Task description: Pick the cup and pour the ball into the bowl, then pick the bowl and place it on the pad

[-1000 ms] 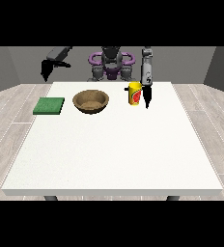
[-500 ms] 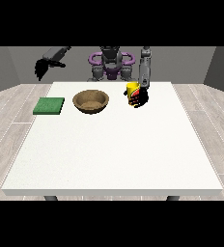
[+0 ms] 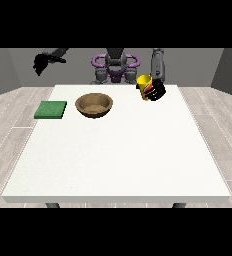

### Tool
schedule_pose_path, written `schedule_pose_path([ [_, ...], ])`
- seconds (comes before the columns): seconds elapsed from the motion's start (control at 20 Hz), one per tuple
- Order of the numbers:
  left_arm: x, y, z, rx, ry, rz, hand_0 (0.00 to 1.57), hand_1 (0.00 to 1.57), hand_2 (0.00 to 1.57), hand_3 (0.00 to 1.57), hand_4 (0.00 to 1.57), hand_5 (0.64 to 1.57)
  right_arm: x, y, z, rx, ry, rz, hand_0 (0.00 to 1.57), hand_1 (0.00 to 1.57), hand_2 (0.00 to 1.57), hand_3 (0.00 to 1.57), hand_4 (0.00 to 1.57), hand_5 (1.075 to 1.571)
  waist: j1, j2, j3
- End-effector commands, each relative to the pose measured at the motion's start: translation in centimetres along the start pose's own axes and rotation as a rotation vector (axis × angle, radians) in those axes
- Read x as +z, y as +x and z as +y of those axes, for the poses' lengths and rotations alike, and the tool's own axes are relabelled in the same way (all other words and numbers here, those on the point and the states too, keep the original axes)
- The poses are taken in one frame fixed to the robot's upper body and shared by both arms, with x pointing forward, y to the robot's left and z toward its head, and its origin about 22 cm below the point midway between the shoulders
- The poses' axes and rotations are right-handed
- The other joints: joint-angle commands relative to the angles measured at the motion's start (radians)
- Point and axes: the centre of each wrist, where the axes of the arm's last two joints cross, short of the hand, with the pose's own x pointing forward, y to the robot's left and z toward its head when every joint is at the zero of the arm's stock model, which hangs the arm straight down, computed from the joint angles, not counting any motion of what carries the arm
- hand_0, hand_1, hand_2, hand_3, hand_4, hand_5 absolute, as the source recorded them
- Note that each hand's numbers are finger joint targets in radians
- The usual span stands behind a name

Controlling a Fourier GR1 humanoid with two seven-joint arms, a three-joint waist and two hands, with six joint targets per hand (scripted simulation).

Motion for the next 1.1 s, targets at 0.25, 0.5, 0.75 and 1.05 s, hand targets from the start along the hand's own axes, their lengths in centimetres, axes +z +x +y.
schedule_pose_path([
  [0.25, -8.5, 3.5, 5.5, -0.363, -0.054, 0.064, 1.47, 1.47, 1.57, 1.57, 1.57, 1.278, 1.8, -2.9, 0.0, -0.046, -0.021, 0.093, 0.0, 0.0, 0.0, 0.0, 0.0, 1.568, 0.0, -0.068, -0.0047],
  [0.5, -9.9, 6.4, 3.4, -0.358, -0.066, 0.043, 1.47, 1.47, 1.57, 1.57, 1.57, 1.278, 0.7, -1.9, -1.4, -0.028, -0.02, 0.052, 0.0, 0.0, 0.0, 0.0, 0.0, 1.569, 0.013, -0.04, -0.0056],
  [0.75, -10.8, 9.5, -0.2, -0.538, -0.081, 0.016, 1.49, 1.49, 1.57, 1.57, 1.51, 1.267, 1.5, -2.6, -2.9, -0.036, -0.017, 0.057, 0.0, 0.0, 0.0, 0.0, 0.0, 1.569, 0.008, -0.073, -0.0045],
  [1.05, -13.2, 14.4, -2.8, -0.811, -0.102, -0.106, 1.56, 1.56, 1.57, 1.57, 1.57, 1.207, 1.0, -3.2, -2.6, -0.051, -0.031, 0.088, 0.0, 0.0, 0.0, 0.0, 0.0, 1.57, -0.006, -0.11, -0.0034],
])
